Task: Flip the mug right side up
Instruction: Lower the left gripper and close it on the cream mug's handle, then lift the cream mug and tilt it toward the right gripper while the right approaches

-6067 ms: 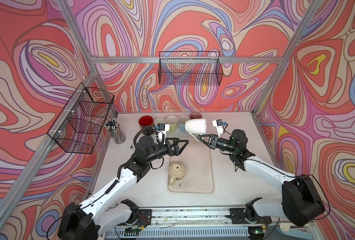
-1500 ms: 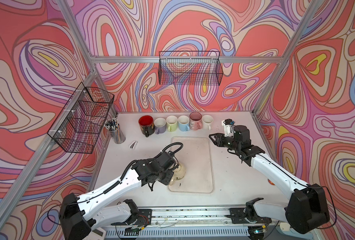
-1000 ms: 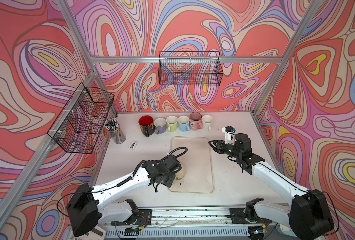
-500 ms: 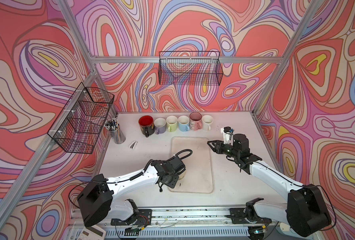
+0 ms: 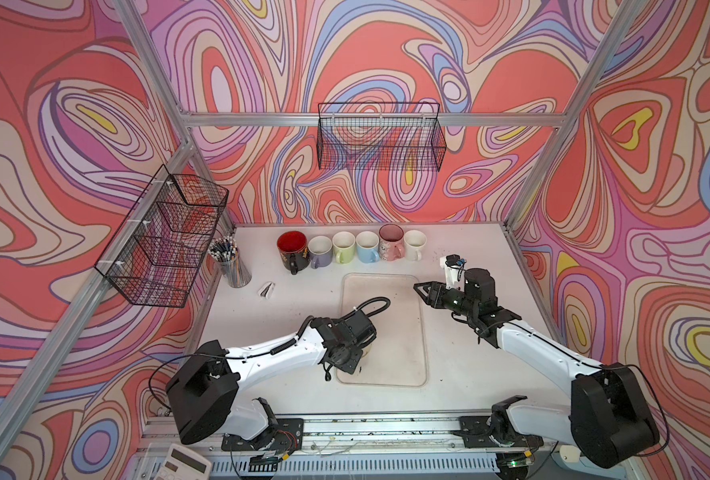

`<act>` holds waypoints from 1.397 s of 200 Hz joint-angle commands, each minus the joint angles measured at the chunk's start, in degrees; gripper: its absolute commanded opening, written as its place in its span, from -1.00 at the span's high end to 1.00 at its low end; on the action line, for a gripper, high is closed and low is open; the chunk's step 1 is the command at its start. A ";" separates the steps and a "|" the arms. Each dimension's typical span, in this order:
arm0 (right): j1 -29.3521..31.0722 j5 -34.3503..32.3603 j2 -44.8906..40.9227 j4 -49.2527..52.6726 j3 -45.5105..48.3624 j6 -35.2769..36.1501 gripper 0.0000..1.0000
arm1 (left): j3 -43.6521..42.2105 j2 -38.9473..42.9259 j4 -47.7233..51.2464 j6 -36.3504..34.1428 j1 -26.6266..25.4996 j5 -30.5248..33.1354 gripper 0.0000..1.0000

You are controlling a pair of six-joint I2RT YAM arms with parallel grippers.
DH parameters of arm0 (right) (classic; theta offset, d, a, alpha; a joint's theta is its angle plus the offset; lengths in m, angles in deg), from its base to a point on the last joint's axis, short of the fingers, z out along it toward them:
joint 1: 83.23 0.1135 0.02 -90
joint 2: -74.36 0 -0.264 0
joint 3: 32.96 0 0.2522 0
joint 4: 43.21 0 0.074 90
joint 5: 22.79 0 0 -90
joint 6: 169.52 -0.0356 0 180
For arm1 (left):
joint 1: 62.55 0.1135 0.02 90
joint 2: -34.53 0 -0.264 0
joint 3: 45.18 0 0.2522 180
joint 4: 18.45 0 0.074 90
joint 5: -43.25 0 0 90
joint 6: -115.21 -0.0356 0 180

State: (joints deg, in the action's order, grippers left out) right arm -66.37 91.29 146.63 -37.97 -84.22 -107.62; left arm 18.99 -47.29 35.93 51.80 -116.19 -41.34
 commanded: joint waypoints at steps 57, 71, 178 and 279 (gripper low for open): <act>0.19 0.18 0.41 -0.47 0.45 1.20 0.06 | 1.75 -2.20 -1.11 -0.31 -0.15 0.08 0.85; 0.19 0.18 0.26 -0.47 0.41 1.20 0.06 | 2.22 -2.29 -0.81 -0.48 -0.21 0.20 0.98; 0.11 5.32 -1.02 -4.68 3.08 -1.51 -0.11 | 8.67 3.47 -1.43 -4.57 0.03 0.98 1.00; 0.10 7.83 -3.54 -6.41 7.20 -4.04 -0.14 | 6.45 10.45 -10.38 -2.92 7.66 -9.24 1.00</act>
State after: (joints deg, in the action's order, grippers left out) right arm -66.37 97.12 144.31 -41.88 -78.10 -110.57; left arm 25.75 -40.51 33.22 47.89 -110.47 -47.53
